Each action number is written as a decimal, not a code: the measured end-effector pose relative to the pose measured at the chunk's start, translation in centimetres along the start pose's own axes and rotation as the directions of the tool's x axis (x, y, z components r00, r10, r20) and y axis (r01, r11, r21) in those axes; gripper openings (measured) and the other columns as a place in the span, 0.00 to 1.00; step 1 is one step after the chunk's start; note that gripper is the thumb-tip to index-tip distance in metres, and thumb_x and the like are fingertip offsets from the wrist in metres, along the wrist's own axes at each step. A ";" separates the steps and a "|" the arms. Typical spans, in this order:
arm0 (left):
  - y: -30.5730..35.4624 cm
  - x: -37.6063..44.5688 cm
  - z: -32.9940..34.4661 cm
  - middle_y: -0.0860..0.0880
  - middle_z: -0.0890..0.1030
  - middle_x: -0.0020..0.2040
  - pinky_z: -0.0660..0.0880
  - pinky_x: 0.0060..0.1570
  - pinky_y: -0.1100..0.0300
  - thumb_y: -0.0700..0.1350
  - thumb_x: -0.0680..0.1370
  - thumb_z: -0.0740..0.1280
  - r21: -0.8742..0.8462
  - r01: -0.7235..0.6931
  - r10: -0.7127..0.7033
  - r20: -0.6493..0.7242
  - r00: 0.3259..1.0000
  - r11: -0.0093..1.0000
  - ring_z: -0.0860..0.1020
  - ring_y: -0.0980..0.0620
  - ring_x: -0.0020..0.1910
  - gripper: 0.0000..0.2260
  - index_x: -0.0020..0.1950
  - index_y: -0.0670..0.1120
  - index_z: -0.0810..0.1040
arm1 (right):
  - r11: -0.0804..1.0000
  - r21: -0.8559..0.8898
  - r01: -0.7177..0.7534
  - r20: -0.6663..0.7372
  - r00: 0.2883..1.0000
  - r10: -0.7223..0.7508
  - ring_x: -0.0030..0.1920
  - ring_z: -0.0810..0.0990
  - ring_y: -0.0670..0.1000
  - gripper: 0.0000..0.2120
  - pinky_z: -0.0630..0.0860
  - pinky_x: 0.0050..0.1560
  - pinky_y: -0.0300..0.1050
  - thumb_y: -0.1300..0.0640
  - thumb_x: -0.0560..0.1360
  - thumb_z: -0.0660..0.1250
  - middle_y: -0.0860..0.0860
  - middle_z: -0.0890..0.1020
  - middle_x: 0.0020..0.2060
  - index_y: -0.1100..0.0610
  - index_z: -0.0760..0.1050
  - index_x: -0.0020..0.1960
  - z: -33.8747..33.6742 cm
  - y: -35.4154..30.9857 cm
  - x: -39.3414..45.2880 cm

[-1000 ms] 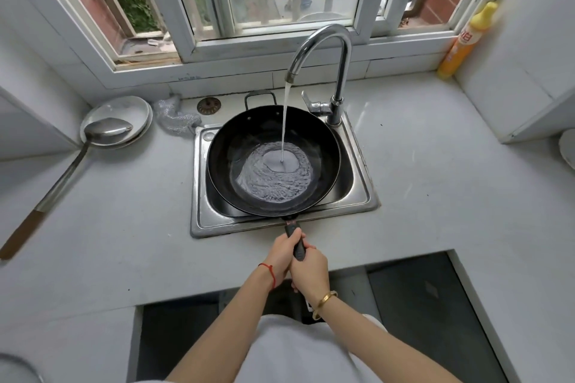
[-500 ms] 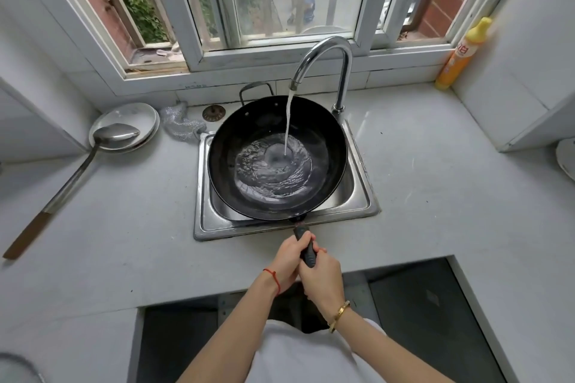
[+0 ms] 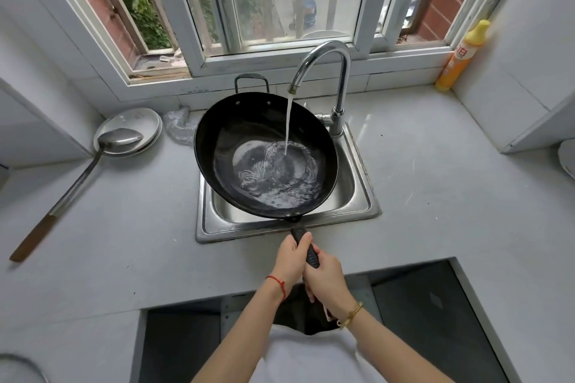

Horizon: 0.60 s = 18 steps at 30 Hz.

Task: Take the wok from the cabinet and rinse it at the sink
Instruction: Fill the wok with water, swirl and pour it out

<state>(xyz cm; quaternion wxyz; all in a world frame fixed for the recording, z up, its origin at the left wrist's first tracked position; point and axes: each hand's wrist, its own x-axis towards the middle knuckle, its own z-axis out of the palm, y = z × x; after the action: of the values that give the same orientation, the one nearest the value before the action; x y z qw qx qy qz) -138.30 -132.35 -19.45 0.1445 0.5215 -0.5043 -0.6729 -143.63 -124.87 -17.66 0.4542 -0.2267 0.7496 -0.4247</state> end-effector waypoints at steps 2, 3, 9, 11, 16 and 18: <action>0.2 -0.2 -0.1 0.49 0.76 0.37 0.73 0.42 0.61 0.47 0.81 0.62 -0.045 0.001 -0.001 0.004 1.000 0.999 0.75 0.54 0.38 0.08 0.47 0.43 0.73 | 1.000 -0.022 0.016 -0.014 1.000 -0.017 0.17 0.71 0.49 0.07 0.68 0.18 0.40 0.57 0.79 0.64 0.53 0.74 0.23 0.61 0.77 0.47 0.1 -0.3 -0.2; 0.3 -0.4 -0.1 0.49 0.75 0.37 0.73 0.40 0.62 0.46 0.81 0.62 -0.076 0.002 -0.001 0.015 1.000 0.997 0.74 0.54 0.37 0.08 0.47 0.42 0.73 | 0.999 -0.033 0.026 -0.021 0.999 -0.027 0.17 0.71 0.49 0.07 0.68 0.18 0.40 0.57 0.78 0.64 0.52 0.74 0.22 0.61 0.77 0.46 0.1 -0.5 -0.3; 0.5 -0.8 -0.4 0.49 0.77 0.36 0.73 0.40 0.60 0.45 0.81 0.63 -0.253 0.081 -0.044 0.148 0.988 0.964 0.75 0.53 0.34 0.08 0.44 0.43 0.74 | 0.993 -0.108 0.049 -0.077 0.995 -0.057 0.18 0.74 0.50 0.09 0.71 0.18 0.40 0.55 0.78 0.64 0.55 0.78 0.26 0.60 0.77 0.44 0.1 -1.0 -1.0; 0.5 -0.8 -0.3 0.49 0.77 0.36 0.73 0.39 0.62 0.44 0.81 0.63 -0.302 0.121 -0.063 0.193 0.979 0.946 0.75 0.54 0.33 0.07 0.45 0.42 0.73 | 0.987 -0.152 0.050 -0.104 0.992 -0.066 0.21 0.77 0.51 0.08 0.72 0.19 0.41 0.55 0.77 0.64 0.56 0.79 0.31 0.59 0.76 0.43 0.1 -0.7 -1.0; 0.1 -0.6 0.0 0.47 0.76 0.34 0.73 0.52 0.53 0.42 0.81 0.61 -0.429 0.186 -0.063 0.286 0.956 0.884 0.75 0.48 0.39 0.06 0.46 0.42 0.73 | 0.949 -0.304 0.089 -0.131 0.982 -0.134 0.37 0.82 0.51 0.06 0.82 0.38 0.51 0.54 0.75 0.64 0.51 0.81 0.38 0.54 0.77 0.47 -0.1 0.5 -0.5; 0.2 -0.6 0.1 0.47 0.76 0.34 0.76 0.50 0.54 0.41 0.82 0.60 -0.439 0.187 -0.051 0.303 0.952 0.879 0.77 0.47 0.40 0.06 0.46 0.42 0.72 | 0.937 -0.333 0.107 -0.125 0.980 -0.156 0.39 0.82 0.50 0.06 0.82 0.41 0.48 0.54 0.75 0.64 0.50 0.82 0.40 0.52 0.77 0.51 -0.3 0.8 -0.4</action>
<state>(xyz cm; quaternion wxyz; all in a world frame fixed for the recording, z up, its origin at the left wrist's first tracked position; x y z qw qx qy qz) -138.19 -131.93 -18.91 0.1492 0.4007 -0.3115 -0.8486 -143.61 -124.03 -18.02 0.3237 -0.3156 0.8242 -0.3410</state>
